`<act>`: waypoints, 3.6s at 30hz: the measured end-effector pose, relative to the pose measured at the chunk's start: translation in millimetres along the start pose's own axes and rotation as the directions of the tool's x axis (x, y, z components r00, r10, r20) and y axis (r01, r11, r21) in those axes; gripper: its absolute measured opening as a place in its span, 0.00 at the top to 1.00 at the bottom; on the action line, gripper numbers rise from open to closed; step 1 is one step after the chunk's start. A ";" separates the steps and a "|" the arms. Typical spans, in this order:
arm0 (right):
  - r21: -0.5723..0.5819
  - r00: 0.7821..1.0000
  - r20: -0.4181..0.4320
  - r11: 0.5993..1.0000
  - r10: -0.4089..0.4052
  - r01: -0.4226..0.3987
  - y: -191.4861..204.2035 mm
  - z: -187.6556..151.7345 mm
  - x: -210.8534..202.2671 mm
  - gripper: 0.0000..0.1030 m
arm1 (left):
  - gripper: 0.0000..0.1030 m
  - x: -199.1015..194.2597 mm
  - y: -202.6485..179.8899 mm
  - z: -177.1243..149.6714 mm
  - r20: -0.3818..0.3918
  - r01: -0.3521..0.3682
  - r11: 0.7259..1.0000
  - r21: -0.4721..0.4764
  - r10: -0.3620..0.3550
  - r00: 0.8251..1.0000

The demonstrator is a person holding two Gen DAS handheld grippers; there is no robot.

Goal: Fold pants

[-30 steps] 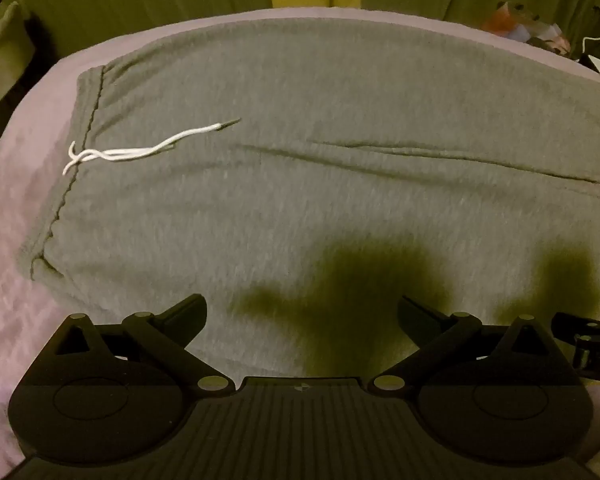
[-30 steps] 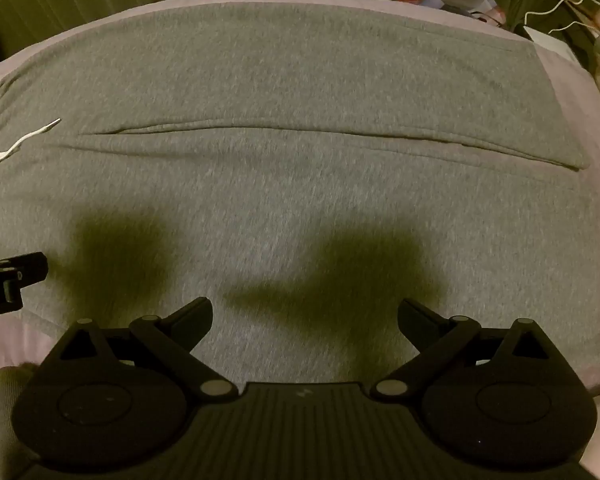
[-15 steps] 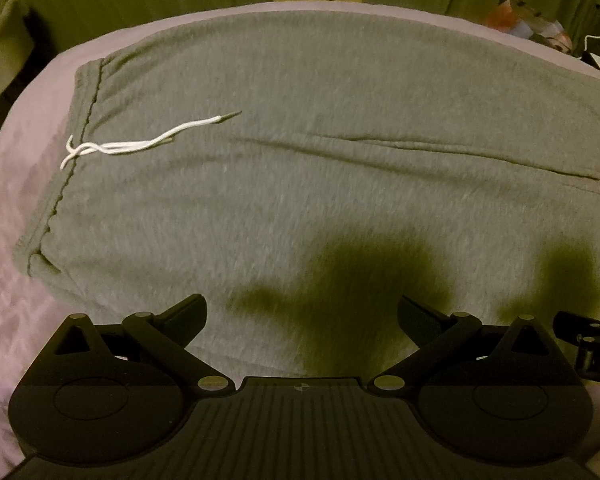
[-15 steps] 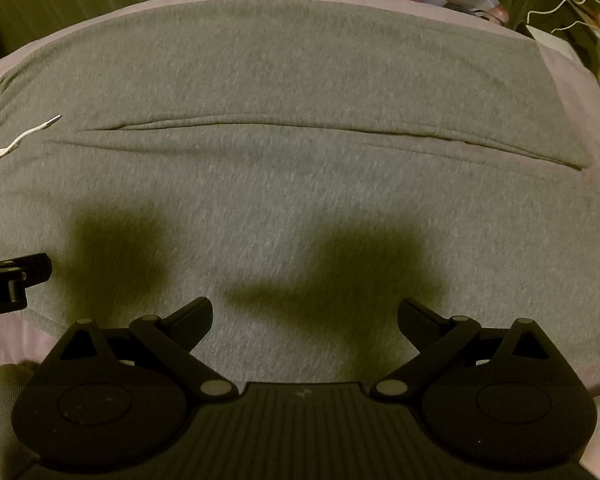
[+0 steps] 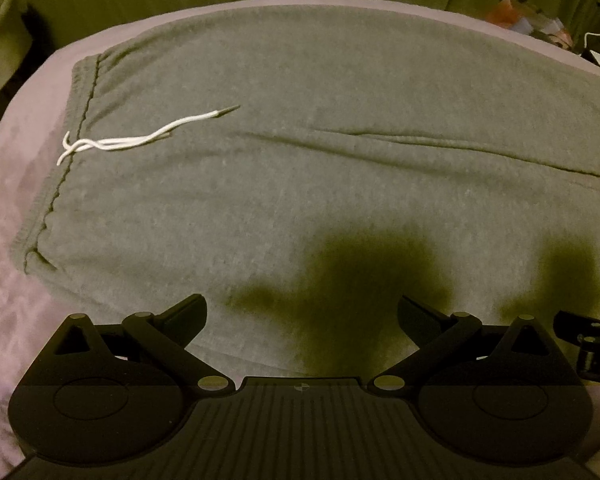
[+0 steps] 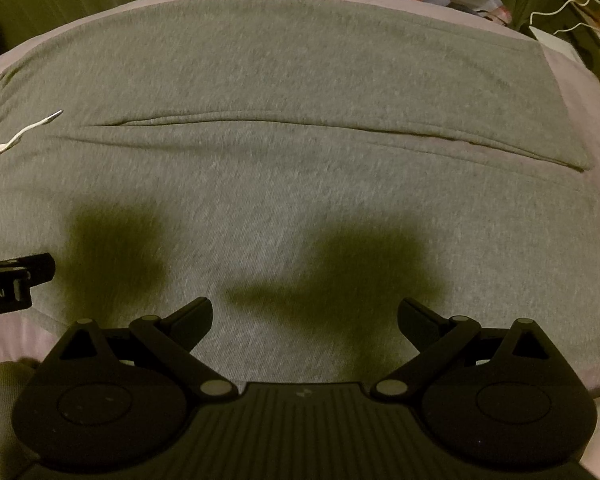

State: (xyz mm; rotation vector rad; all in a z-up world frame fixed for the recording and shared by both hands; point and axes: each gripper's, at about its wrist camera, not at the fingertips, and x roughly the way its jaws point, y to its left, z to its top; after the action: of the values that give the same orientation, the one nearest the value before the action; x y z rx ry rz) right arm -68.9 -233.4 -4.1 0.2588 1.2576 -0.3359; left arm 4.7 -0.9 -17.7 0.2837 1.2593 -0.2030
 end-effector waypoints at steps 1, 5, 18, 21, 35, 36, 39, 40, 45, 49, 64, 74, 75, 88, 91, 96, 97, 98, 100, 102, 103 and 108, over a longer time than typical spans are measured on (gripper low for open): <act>-0.001 1.000 0.000 1.000 0.000 0.000 0.1 -0.1 0.1 0.04 | 0.00 0.7 0.3 -0.2 0.001 0.000 1.000 0.000 0.000 1.000; -0.001 1.000 0.000 1.000 -0.001 0.001 0.3 0.0 0.2 0.04 | 0.00 2.4 0.0 0.1 -0.003 -0.001 1.000 -0.002 0.001 1.000; -0.004 1.000 -0.004 1.000 0.002 -0.002 2.2 -0.6 0.9 0.04 | 0.00 4.5 0.1 -1.5 -0.005 0.007 1.000 0.007 -0.007 1.000; -0.002 1.000 0.001 1.000 0.001 -0.001 1.1 -0.5 0.6 0.04 | 0.00 4.9 -0.6 -1.7 -0.005 0.006 1.000 0.010 -0.006 1.000; -0.006 1.000 -0.010 1.000 -0.009 0.009 0.9 5.3 3.4 0.04 | 0.00 8.9 0.5 -0.3 -0.016 0.010 1.000 0.015 -0.010 1.000; -0.007 1.000 -0.009 1.000 -0.010 0.010 1.3 4.4 3.6 0.04 | 0.00 9.1 0.5 -0.1 -0.017 0.010 1.000 0.016 -0.010 1.000; -0.008 1.000 -0.011 1.000 -0.010 0.010 2.7 3.5 4.8 0.04 | 0.00 9.4 1.1 0.7 -0.017 0.014 1.000 0.016 -0.013 1.000; -0.009 1.000 -0.013 1.000 -0.009 0.008 2.6 3.3 5.1 0.04 | 0.00 9.8 1.3 0.8 -0.017 0.015 1.000 0.018 -0.015 1.000; -0.015 1.000 -0.017 1.000 -0.008 0.008 1.9 6.0 4.3 0.04 | 0.00 11.5 2.0 1.3 -0.021 0.021 0.999 0.028 -0.020 1.000; -0.014 1.000 -0.016 1.000 -0.013 0.013 1.2 6.9 5.5 0.04 | 0.00 13.4 1.7 3.0 -0.023 0.015 0.999 0.030 -0.014 1.000; -0.020 0.999 -0.030 1.000 0.020 -0.020 -8.5 17.5 18.7 0.04 | 0.00 23.9 14.6 19.4 -0.013 0.057 0.998 -0.014 -0.058 0.998; 0.025 0.993 0.096 0.997 0.065 -0.067 -21.2 38.8 14.6 0.04 | 0.00 16.7 16.7 47.3 0.107 0.054 0.998 0.010 -0.055 0.993; 0.024 0.987 0.139 0.996 0.084 -0.088 -22.6 39.5 11.6 0.04 | 0.00 15.3 16.4 49.8 0.128 0.059 0.998 0.018 -0.061 0.990; -0.100 0.864 0.457 0.978 0.210 -0.185 -43.6 109.6 38.2 0.04 | 0.00 23.0 9.8 103.2 0.431 0.036 0.993 0.110 -0.081 0.899; -0.135 0.843 0.519 0.987 0.142 -0.084 -31.3 140.6 57.1 0.04 | 0.00 35.3 11.8 124.3 0.418 0.065 0.997 0.047 -0.079 0.905; -0.222 0.841 0.496 0.968 0.215 -0.117 0.1 187.5 93.9 0.22 | 0.00 75.3 16.5 153.0 0.331 0.123 0.990 -0.067 -0.095 0.939; -0.237 0.844 0.494 0.966 0.212 -0.104 4.5 194.1 103.4 0.29 | 0.00 82.1 18.7 155.9 0.328 0.145 0.986 -0.087 -0.109 0.938; -0.240 0.849 0.489 0.967 0.199 -0.088 6.0 196.8 112.0 0.33 | 0.00 90.2 20.6 156.9 0.320 0.160 0.982 -0.103 -0.119 0.940; -0.212 0.872 0.466 0.976 0.151 -0.056 -5.1 205.1 133.0 0.49 | 0.00 105.8 25.1 160.6 0.295 0.165 0.977 -0.136 -0.119 0.948; -0.184 0.860 0.476 0.977 0.183 -0.106 -39.1 202.4 144.0 0.50 | 0.00 118.2 27.3 163.2 0.278 0.157 0.977 -0.147 -0.111 0.954; -0.168 0.857 0.493 0.983 0.149 -0.074 -55.7 199.9 141.7 0.50 | 0.00 122.6 27.5 163.2 0.266 0.154 0.978 -0.141 -0.112 0.958; 0.143 0.877 0.470 0.989 -0.100 0.036 -164.1 201.8 147.6 0.50 | 0.00 132.1 10.2 157.1 0.242 0.095 0.994 -0.061 -0.077 0.967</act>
State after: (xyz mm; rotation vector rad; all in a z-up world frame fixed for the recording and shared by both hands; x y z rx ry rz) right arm 85.7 -475.3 -88.0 0.2255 0.7567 -0.5101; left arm 189.1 -40.9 -99.0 0.1372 1.0372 -0.2581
